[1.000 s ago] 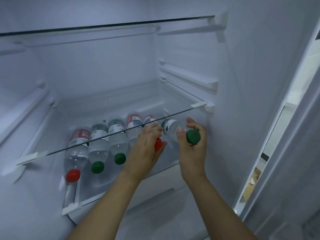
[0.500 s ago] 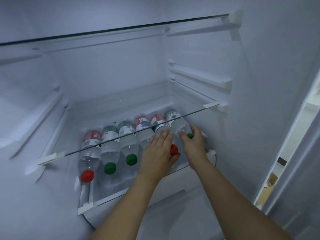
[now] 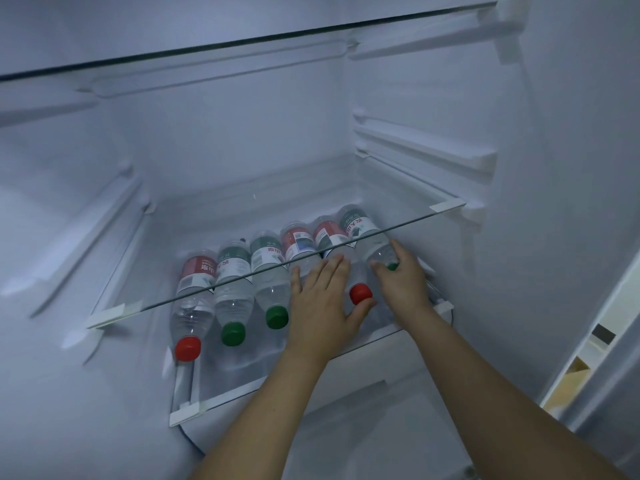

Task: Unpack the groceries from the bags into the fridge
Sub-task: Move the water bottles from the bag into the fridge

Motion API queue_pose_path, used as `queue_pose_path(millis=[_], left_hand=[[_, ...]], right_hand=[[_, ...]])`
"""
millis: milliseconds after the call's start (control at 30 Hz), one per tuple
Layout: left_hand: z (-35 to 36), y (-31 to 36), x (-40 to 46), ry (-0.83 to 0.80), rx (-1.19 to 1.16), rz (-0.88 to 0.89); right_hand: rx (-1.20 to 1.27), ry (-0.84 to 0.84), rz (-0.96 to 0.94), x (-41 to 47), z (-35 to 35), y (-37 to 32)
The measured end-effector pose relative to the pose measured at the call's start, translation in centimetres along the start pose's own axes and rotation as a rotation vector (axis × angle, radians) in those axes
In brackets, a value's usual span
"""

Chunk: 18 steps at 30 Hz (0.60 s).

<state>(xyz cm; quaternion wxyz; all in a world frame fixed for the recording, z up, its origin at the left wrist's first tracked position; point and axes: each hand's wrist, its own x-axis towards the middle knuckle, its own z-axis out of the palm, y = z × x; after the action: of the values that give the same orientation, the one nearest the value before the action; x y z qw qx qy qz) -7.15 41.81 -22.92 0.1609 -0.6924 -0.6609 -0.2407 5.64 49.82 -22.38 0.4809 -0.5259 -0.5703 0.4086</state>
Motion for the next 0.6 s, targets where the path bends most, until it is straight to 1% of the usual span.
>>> queue_pose_path(millis=[200, 300, 467, 600], left_hand=[[0.2, -0.1, 0.0, -0.018, 0.003, 0.0], [0.5, -0.2, 0.2, -0.001, 0.006, -0.016], [0.7, -0.3, 0.2, 0.007, 0.025, -0.013], [0.8, -0.3, 0.4, 0.01, 0.028, -0.01]], right_hand=[[0.1, 0.06, -0.03, -0.5, 0.1, -0.2], [0.22, 0.074, 0.024, -0.5, -0.2, 0.1], [0.357, 0.002, 0.125, 0.0, -0.9, 0.4], [0.332, -0.009, 0.118, 0.1, -0.7, 0.6]])
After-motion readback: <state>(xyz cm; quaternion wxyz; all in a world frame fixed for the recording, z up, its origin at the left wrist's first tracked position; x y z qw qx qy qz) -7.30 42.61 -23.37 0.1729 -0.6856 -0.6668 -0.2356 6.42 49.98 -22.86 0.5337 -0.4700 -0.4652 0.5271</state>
